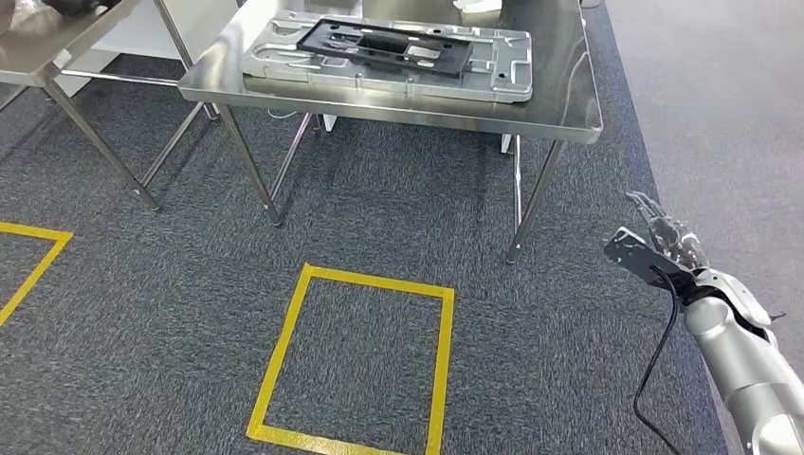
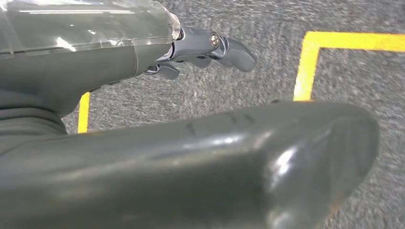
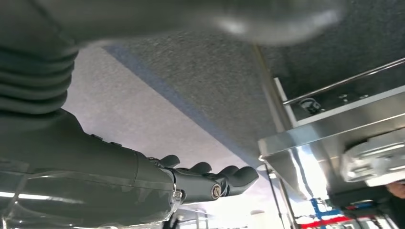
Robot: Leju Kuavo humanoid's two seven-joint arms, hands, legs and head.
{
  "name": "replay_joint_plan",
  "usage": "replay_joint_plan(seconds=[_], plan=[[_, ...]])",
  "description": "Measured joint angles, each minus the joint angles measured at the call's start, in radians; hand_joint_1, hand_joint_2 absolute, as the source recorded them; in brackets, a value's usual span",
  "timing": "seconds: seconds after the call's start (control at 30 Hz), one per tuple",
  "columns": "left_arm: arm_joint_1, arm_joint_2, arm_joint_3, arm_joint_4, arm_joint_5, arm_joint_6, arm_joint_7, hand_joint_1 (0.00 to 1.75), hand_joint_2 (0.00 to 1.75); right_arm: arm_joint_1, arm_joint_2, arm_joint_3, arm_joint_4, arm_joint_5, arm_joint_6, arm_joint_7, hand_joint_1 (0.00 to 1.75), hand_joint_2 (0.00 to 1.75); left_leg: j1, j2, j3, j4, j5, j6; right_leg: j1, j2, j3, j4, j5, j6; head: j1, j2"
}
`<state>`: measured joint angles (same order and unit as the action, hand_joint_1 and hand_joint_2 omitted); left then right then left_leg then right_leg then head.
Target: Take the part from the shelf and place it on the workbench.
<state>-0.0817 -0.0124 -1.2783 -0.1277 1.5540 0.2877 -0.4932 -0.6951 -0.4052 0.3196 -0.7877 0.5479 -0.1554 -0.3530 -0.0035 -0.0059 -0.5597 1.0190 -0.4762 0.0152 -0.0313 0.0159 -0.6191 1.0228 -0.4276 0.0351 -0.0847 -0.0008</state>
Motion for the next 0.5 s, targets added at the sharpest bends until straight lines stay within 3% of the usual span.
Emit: replay_joint_plan(seconds=[0.03,0.07,0.17,0.2,0.4,0.5], plan=[[0.0,0.0,0.0,0.0,-0.001,0.0,0.0,0.0,0.0,0.005,-0.006,0.0,-0.006,-0.003,-0.014,-0.008,0.0,0.0,-0.002,0.001,0.001,-0.007,0.005,0.003,-0.001,-0.001,0.002,-0.004,0.003,0.005,0.0,0.0],[0.0,0.0,0.0,0.0,-0.003,0.0,0.001,0.0,0.0,0.01,-0.014,-0.001,-0.013,-0.004,-0.032,-0.014,0.0,0.0,-0.001,0.0,0.002,-0.016,0.011,0.005,0.0,-0.002,0.005,-0.013,0.006,0.0,0.0,0.0],[-0.002,0.0,0.0,0.0,-0.006,-0.001,0.006,0.0,0.0,0.024,-0.029,-0.002,-0.038,0.002,-0.086,-0.022,0.0,0.0,-0.002,0.0,0.003,-0.03,0.023,0.006,0.001,-0.007,0.009,-0.03,0.012,-0.038,0.0,0.0],[-0.003,0.001,0.0,0.0,-0.007,-0.002,0.008,0.0,0.0,0.029,-0.032,-0.003,-0.046,0.002,-0.094,-0.021,0.0,0.0,-0.003,0.001,0.002,-0.03,0.024,0.009,0.0,-0.008,0.009,-0.032,0.014,-0.04,0.0,0.0],[-0.005,0.001,-0.002,0.0,-0.008,-0.012,0.005,0.0,0.0,0.053,-0.058,-0.008,-0.073,-0.039,-0.067,-0.006,0.0,0.0,-0.007,0.001,-0.004,-0.027,0.027,0.018,-0.003,-0.007,0.009,-0.042,0.028,-0.014,0.0,0.0],[-0.005,0.002,-0.008,0.0,-0.013,-0.015,0.003,0.0,0.0,0.076,-0.077,-0.018,-0.089,-0.045,-0.076,0.004,0.0,0.0,-0.01,0.001,-0.008,-0.022,0.026,0.022,-0.007,-0.007,0.01,-0.047,0.033,0.011,0.0,0.0]])
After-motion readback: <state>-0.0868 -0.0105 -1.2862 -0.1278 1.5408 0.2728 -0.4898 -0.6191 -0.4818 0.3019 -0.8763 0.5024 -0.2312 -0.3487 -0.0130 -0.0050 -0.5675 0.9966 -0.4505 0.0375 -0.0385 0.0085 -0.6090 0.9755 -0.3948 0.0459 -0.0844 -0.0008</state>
